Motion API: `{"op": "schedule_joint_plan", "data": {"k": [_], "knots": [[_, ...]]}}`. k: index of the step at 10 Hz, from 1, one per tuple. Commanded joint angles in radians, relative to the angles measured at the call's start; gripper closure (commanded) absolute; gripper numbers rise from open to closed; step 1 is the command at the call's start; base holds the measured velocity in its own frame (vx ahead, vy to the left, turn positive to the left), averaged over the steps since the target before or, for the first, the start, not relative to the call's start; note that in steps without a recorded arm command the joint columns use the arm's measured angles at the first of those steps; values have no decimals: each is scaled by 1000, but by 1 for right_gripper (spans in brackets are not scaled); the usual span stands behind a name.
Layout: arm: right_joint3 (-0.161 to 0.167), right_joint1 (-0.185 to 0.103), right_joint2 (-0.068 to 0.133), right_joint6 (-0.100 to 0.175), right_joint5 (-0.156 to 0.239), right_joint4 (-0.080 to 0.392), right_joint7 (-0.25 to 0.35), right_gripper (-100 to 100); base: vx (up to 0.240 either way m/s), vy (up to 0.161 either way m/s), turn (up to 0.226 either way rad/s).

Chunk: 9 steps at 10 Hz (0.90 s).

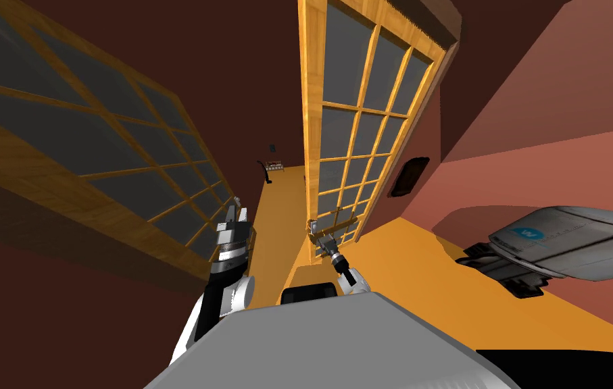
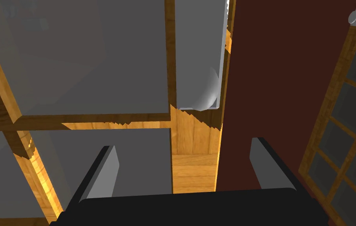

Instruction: Push the door open

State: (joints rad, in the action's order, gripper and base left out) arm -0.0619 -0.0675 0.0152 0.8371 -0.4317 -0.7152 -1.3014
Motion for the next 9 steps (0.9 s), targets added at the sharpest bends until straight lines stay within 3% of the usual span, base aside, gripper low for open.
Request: {"op": "schedule_joint_plan", "data": {"k": [1, 4, 5, 6, 7, 8, 9], "knots": [[-3, -1, 8, -2, 2, 1, -2, -100, 188, 41, 29], [-7, -2, -7, -2, 5, 5, -6, -100, 177, 54, 20], [-9, -3, -19, -2, 6, 6, -7, -100, 181, 65, 16], [-11, -3, -45, -2, 7, 8, -9, -100, 190, 44, 25], [-9, -2, -32, -2, 6, 6, -9, -100, 86, 19, 3], [-9, -2, -32, -2, 6, 6, -9, 100, -19, 0, -13], [-9, -2, -32, -2, 6, 6, -9, 100, -39, 7, 52]]}}
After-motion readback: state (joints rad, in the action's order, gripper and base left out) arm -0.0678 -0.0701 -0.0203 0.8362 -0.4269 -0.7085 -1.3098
